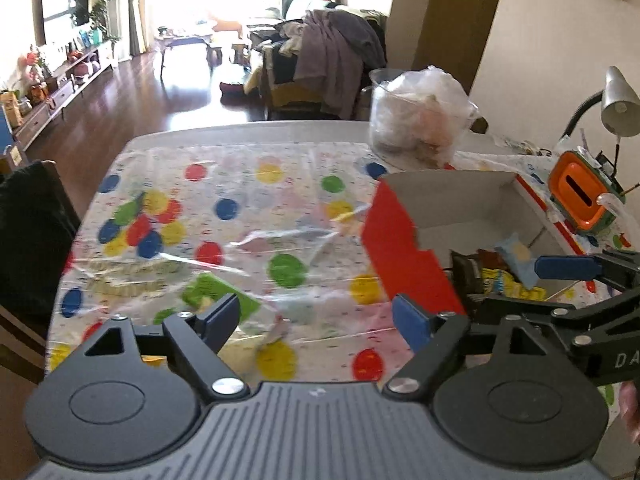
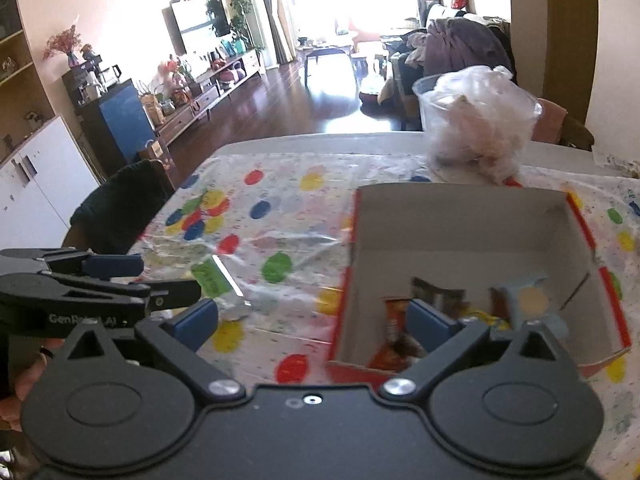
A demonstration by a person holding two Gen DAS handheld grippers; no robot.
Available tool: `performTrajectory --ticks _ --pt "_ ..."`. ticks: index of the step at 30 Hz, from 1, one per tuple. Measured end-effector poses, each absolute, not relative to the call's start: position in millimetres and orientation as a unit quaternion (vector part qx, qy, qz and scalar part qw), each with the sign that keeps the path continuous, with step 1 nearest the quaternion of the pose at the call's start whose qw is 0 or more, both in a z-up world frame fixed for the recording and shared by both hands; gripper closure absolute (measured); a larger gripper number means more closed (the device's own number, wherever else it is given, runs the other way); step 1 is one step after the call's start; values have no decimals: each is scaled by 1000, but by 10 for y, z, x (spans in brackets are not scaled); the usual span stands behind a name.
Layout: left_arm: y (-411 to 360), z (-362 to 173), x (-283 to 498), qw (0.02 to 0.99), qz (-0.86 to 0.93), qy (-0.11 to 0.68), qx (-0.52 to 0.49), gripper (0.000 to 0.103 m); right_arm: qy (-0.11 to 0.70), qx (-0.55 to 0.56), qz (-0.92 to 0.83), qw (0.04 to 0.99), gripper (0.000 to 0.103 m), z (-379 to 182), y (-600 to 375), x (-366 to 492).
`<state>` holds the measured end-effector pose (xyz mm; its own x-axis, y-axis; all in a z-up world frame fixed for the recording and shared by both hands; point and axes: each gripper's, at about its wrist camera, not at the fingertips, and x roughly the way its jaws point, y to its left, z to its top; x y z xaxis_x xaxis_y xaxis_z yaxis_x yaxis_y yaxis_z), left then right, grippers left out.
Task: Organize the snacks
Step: 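Withdraw both tools from the box back to the snack pile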
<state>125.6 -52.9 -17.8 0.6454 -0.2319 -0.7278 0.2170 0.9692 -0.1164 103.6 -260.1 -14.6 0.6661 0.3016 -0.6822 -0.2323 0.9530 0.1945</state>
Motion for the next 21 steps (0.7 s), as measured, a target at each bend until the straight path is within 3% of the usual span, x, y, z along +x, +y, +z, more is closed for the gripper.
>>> performTrajectory --ticks 21 --pt "854 -551 1420 885 -26 459 -77 19 402 -30 178 898 0 -506 -1435 1138"
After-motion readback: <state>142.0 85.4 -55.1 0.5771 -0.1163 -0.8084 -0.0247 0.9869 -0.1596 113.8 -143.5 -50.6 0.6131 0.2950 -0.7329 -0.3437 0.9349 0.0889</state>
